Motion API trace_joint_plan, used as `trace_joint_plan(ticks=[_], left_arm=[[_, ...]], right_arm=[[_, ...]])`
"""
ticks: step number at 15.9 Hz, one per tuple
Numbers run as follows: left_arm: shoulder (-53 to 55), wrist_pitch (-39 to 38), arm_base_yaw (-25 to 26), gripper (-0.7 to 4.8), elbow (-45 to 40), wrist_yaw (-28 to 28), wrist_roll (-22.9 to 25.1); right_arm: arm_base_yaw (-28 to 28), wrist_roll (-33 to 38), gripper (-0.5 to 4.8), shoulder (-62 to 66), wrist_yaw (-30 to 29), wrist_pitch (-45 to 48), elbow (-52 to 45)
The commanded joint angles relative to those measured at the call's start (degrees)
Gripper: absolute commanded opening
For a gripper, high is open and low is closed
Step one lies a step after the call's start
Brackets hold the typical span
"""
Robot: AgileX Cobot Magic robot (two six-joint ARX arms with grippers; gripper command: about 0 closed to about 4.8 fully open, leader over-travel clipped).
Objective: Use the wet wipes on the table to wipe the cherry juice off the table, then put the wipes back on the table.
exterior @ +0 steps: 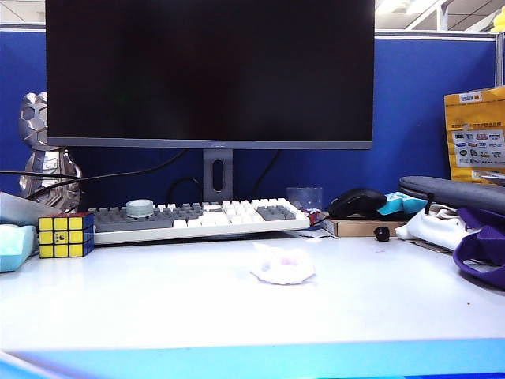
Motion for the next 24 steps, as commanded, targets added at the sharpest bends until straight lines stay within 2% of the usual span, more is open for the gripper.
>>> trace_joint_plan(ticks=[1, 3, 6, 11, 14, 16, 17, 19, 22, 23, 24], left_arm=[[-3.52, -1.81, -0.02, -0.06, 0.02, -3.82, 1.51], [-4.17, 0.20, -0.02, -0.06, -1.81, -7.34, 3.08], [-4.42, 8.39, -0.02, -0.06, -13.99, -7.28, 2.91], [-8.00, 30.01, -0.02, -0.06, -45.16, -6.10, 2.58], [-11.08, 39.47, 0.37, -0.06, -61.02, -0.92, 1.38], [-16.70, 47.47, 4.72, -0.06, -72.94, 6.62, -0.02], [-22.71, 51.93, 8.81, -0.06, -81.22, 9.94, -1.38], [-32.13, 54.01, 15.72, -0.06, -90.27, 11.02, -4.17], [-44.06, 56.15, 22.12, -0.06, -100.08, 11.15, -7.58], [-49.92, 58.88, 24.28, -0.06, -106.01, 13.11, -10.58], [-53.35, 60.50, 24.35, -0.06, -109.98, 13.62, -11.54]], right_arm=[[-0.02, -0.13, 0.00, -0.02, 0.02, 0.13, 0.00], [-0.02, -0.13, 0.00, -0.02, 0.02, 0.13, 0.00], [-0.02, -0.13, 0.00, -0.02, 0.02, 0.11, 0.00], [-0.02, -0.13, 0.00, -0.02, 0.02, 0.11, 0.00], [-0.02, -0.13, 0.00, -0.02, 0.02, 0.11, 0.00], [0.00, -0.13, 0.00, -0.02, 0.02, 0.11, 0.00], [0.00, -0.13, 0.00, -0.02, 0.02, 0.11, 0.00], [-0.02, -0.13, 0.00, -0.02, 0.02, 0.13, 0.00], [0.00, -0.13, 0.00, -0.02, 0.02, 0.13, 0.00], [-0.02, -0.13, 0.00, -0.02, 0.02, 0.13, 0.00], [0.02, -0.13, 0.00, -0.02, 0.02, 0.11, 0.00]])
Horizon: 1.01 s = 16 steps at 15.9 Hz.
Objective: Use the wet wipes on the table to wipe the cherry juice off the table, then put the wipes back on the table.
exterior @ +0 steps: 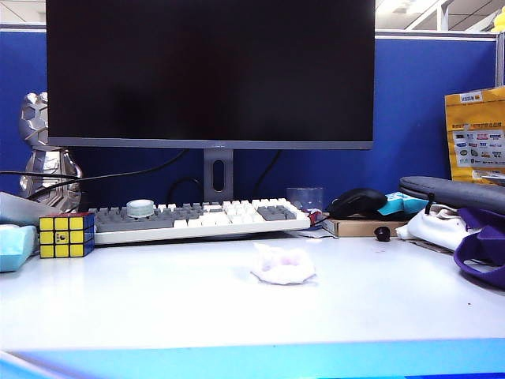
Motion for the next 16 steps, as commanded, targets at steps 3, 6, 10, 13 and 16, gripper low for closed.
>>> trace_joint_plan(ticks=[3, 6, 10, 13, 16], left_arm=[[-11.96, 3.50, 0.57, -0.05, -13.86, 6.45, -3.41], [-17.35, 2.95, 0.55, -0.06, -19.82, 6.67, -3.41], [-23.04, 0.13, 0.31, -0.05, -25.00, 9.20, -3.39], [-23.04, -1.07, -3.26, -0.05, -26.03, 9.14, -3.39], [-23.04, -1.77, -6.34, -0.05, -26.03, 9.11, -2.99]], right_arm=[[-0.04, -0.13, 0.00, -0.02, 0.02, 0.11, 0.00], [-0.04, -0.13, 0.00, -0.02, 0.02, 0.11, 0.00], [-0.04, -0.13, 0.00, -0.02, 0.02, 0.11, 0.00], [-0.09, -0.13, 0.00, -0.02, 0.00, 0.09, 0.00], [-0.07, -0.13, 0.00, -0.02, 0.02, 0.11, 0.00]])
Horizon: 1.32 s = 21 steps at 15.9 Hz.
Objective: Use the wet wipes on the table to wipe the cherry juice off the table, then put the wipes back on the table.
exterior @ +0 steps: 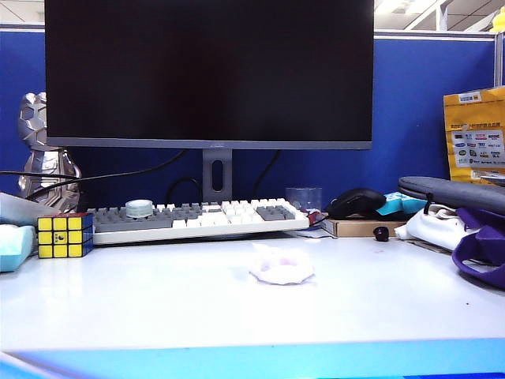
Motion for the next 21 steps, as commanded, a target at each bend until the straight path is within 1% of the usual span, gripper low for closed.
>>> trace_joint_plan(ticks=[1, 3, 4, 14, 15, 16, 17, 18, 19, 20, 21], left_arm=[[-0.15, -0.83, 0.04, -0.05, -0.02, -1.60, 0.44], [-0.15, -1.22, 0.04, 0.04, -0.02, -3.45, 0.42], [-0.15, -1.57, 0.04, 0.28, -0.02, -3.37, 0.42], [-0.15, -1.60, 0.02, 0.28, -0.02, -3.19, 0.42], [-0.15, -1.57, 0.04, 0.28, -0.02, -3.19, 0.42], [-0.15, -1.57, 0.04, 0.28, -0.02, -3.19, 0.42], [-0.15, -1.60, 0.02, 0.28, -0.02, -3.19, 0.42], [-0.15, -1.60, 0.02, 0.28, -0.02, -3.19, 0.42], [-0.15, -1.60, 0.04, 0.28, -0.02, -3.19, 0.42], [-0.15, -1.57, 0.04, 0.28, -0.02, -3.19, 0.39], [-0.15, -1.57, 0.04, 0.28, -0.02, -3.19, 0.39]], right_arm=[[-0.04, -0.13, 0.00, -0.02, 0.02, 0.11, 0.00], [-0.04, -0.13, 0.00, -0.02, 0.02, 0.11, 0.00], [-0.04, -0.13, 0.00, -0.02, 0.02, 0.11, 0.00], [-0.04, -0.07, 0.00, -0.02, 0.02, 0.33, 0.00], [0.07, 0.90, 0.00, -0.02, -0.74, 0.46, 0.00], [0.07, 6.58, 0.00, -0.02, -3.15, 1.09, 0.00], [0.07, 13.79, 0.00, -0.02, -4.22, 2.67, 0.00], [0.07, 17.81, 0.00, -0.02, -4.90, 3.76, 0.00], [0.07, 22.88, -0.01, -0.02, -6.82, 6.23, 0.02], [0.07, 26.18, 0.00, -0.02, -9.84, 8.90, 0.07], [0.09, 25.94, -0.01, -0.02, -15.98, 12.90, 0.07]])
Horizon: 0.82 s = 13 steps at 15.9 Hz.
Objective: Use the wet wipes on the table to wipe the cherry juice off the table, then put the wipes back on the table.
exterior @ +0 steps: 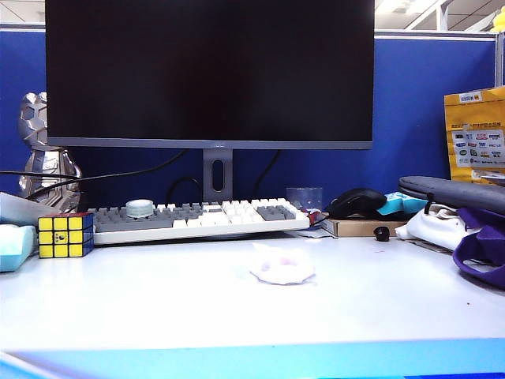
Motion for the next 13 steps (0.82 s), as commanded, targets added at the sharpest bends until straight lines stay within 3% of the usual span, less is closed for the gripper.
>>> trace_joint_plan(ticks=[1, 5, 7, 9, 10, 11, 13], left_arm=[[-0.17, 0.35, 0.02, 0.28, -0.02, -0.02, 0.26], [-0.17, 0.33, 0.02, 0.28, -0.02, -0.02, 0.26], [-0.17, 0.33, 0.02, 0.28, -0.02, -0.02, 0.24], [-0.17, 0.33, 0.02, 0.28, -0.02, -0.02, 0.26], [-0.17, 0.33, 0.00, 0.28, -0.02, -0.02, 0.26], [-0.17, 0.33, 0.00, 0.28, -0.02, 0.00, 0.26], [-0.17, 0.31, 0.02, 0.28, -0.02, -0.02, 0.26]], right_arm=[[0.04, 3.78, -0.01, 0.00, -14.08, 11.26, 0.31], [1.33, 3.32, -0.01, 3.89, -17.00, 12.39, 7.58], [3.21, 0.85, -0.01, 12.20, -18.03, 12.41, 14.51], [4.48, -2.38, -0.01, 24.37, -23.87, 12.41, 22.77], [5.14, -2.36, -0.01, 33.03, -30.36, 12.44, 28.41], [5.81, -0.48, -0.01, 42.29, -40.41, 12.98, 34.56], [5.73, 9.01, -0.01, 53.16, -51.93, 22.95, 39.36]])
